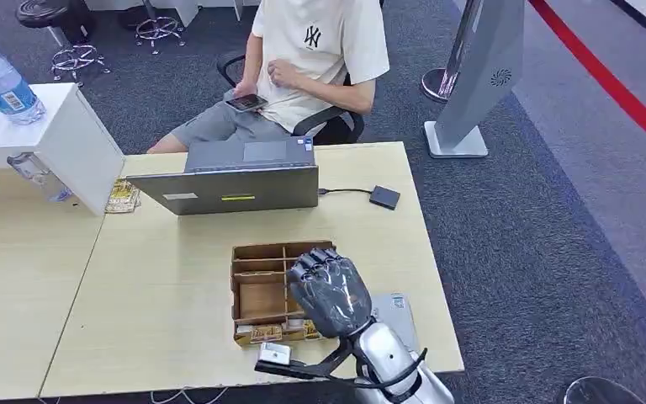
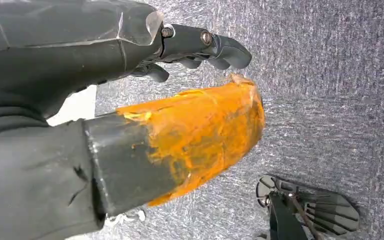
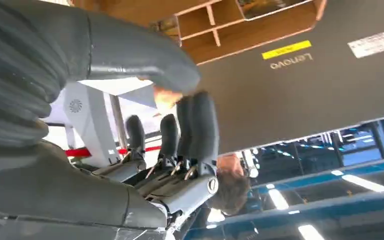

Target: Pass the card to the sensor for recognition and then transmit it.

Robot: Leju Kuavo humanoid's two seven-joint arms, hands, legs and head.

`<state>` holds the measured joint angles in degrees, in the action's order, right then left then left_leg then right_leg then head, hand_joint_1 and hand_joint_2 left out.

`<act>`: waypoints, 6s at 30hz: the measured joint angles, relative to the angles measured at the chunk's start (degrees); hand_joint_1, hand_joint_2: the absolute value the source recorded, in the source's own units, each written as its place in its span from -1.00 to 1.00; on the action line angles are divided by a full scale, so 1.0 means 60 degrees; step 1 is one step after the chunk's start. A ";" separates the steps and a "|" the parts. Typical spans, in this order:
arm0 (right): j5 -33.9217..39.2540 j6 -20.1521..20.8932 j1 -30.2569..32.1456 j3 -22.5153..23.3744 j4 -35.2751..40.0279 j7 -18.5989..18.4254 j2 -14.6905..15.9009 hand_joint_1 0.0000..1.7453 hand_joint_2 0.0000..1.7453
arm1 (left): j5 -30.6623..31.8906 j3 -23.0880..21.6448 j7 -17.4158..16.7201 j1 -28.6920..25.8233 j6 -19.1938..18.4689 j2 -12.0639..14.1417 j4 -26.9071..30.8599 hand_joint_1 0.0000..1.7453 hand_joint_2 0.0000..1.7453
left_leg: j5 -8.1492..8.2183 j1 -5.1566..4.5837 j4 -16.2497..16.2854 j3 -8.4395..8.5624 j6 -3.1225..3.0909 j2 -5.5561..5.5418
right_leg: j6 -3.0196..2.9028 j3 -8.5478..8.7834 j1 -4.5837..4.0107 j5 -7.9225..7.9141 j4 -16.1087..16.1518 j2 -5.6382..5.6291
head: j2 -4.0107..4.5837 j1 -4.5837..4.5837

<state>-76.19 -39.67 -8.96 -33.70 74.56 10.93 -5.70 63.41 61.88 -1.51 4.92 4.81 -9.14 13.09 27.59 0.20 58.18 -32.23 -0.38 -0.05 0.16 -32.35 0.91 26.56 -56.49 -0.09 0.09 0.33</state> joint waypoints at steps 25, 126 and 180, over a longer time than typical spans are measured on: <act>0.0372 0.0000 -0.0251 0.0179 -0.0561 -0.0051 0.0008 0.16 1.00 | 0.0091 0.0000 0.0000 0.0000 0.0000 0.0000 0.0000 -1.00 -1.00 | 0.0000 0.0000 0.0000 0.0000 0.0000 0.0000 | 0.0000 0.0000 0.0000 0.0000 0.0000 0.0000 | 0.0000 0.0000; 1.2841 0.5818 -0.0160 0.2572 0.2867 0.2495 -0.0098 1.00 1.00 | 0.0029 0.0474 0.0455 -0.0004 -0.0055 -0.0036 0.0000 -1.00 -1.00 | 0.0000 -0.0001 0.0001 0.0001 0.0000 0.0000 | -0.0001 -0.0001 0.0000 -0.0001 -0.0001 0.0000 | 0.0000 0.0000; -0.1952 0.0025 -0.5056 0.0332 -0.3614 -0.2222 -0.0747 -1.00 -1.00 | 0.1341 -0.0040 -0.0033 0.0078 -0.0521 -0.0022 0.0000 -1.00 -1.00 | -0.0011 0.0002 0.0002 0.0001 0.0008 0.0001 | -0.0010 -0.0007 -0.0001 -0.0008 -0.0009 -0.0006 | 0.0000 0.0000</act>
<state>-87.91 -39.52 -39.30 -31.71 52.87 -2.40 -10.18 71.45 61.64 -1.70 5.39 1.68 -9.27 13.09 27.52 0.21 58.19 -32.22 -0.33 -0.04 0.10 -32.39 0.90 26.51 -56.54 -0.12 0.09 0.33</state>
